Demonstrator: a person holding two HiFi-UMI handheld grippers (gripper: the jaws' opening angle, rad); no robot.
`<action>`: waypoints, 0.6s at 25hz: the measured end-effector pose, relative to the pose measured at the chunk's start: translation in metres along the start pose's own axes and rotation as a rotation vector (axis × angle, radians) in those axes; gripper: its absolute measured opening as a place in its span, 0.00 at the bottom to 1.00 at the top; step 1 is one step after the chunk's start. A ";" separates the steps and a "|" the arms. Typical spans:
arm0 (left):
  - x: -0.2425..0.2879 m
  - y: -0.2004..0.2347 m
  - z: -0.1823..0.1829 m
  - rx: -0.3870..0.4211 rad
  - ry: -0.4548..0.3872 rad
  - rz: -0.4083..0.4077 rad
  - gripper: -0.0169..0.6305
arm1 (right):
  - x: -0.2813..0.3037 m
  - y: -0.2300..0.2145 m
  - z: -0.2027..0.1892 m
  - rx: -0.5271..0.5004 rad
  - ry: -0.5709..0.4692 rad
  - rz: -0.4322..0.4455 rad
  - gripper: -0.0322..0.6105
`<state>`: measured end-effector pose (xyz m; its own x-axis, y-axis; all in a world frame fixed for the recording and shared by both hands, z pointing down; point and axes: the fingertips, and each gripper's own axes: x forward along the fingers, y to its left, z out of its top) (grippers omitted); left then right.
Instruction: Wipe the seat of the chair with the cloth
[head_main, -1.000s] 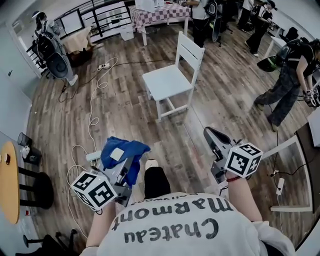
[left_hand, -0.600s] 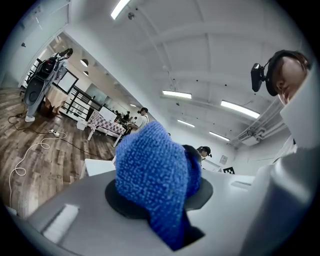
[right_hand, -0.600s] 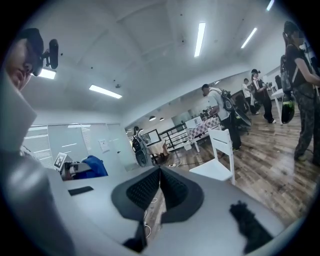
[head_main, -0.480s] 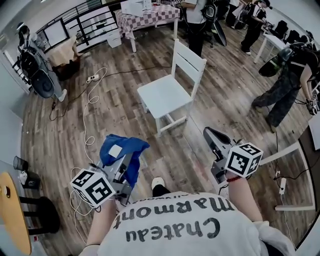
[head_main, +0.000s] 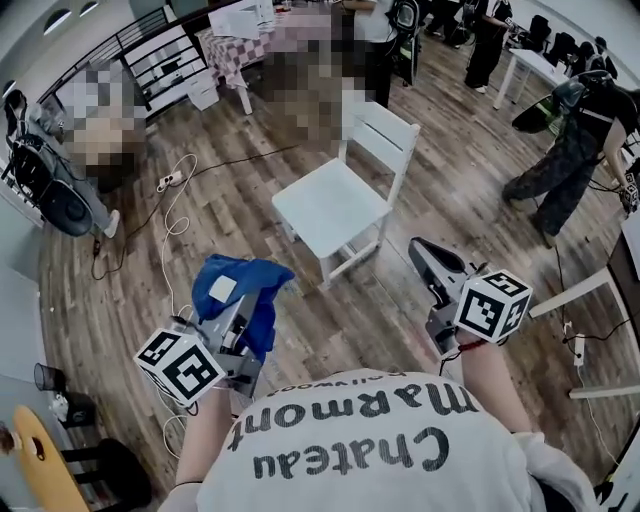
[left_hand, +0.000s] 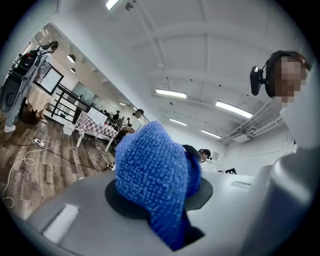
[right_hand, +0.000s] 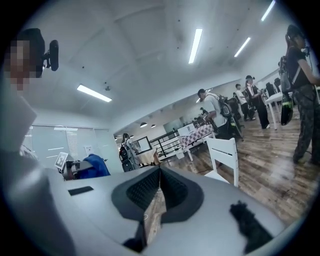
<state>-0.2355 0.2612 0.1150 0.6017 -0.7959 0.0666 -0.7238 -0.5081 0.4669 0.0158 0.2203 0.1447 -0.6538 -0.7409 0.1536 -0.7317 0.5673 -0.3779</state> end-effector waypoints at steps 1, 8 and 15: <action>0.006 0.007 0.003 -0.003 -0.004 -0.001 0.21 | 0.005 -0.003 0.001 -0.002 0.001 -0.007 0.07; 0.041 0.050 0.004 -0.080 0.020 0.021 0.21 | 0.035 -0.036 -0.002 0.029 0.024 -0.069 0.07; 0.086 0.084 0.007 -0.092 0.014 0.046 0.21 | 0.098 -0.069 0.005 0.029 0.068 -0.023 0.07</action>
<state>-0.2475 0.1479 0.1539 0.5736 -0.8128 0.1019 -0.7169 -0.4380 0.5424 0.0036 0.1067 0.1817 -0.6493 -0.7270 0.2233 -0.7412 0.5392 -0.3999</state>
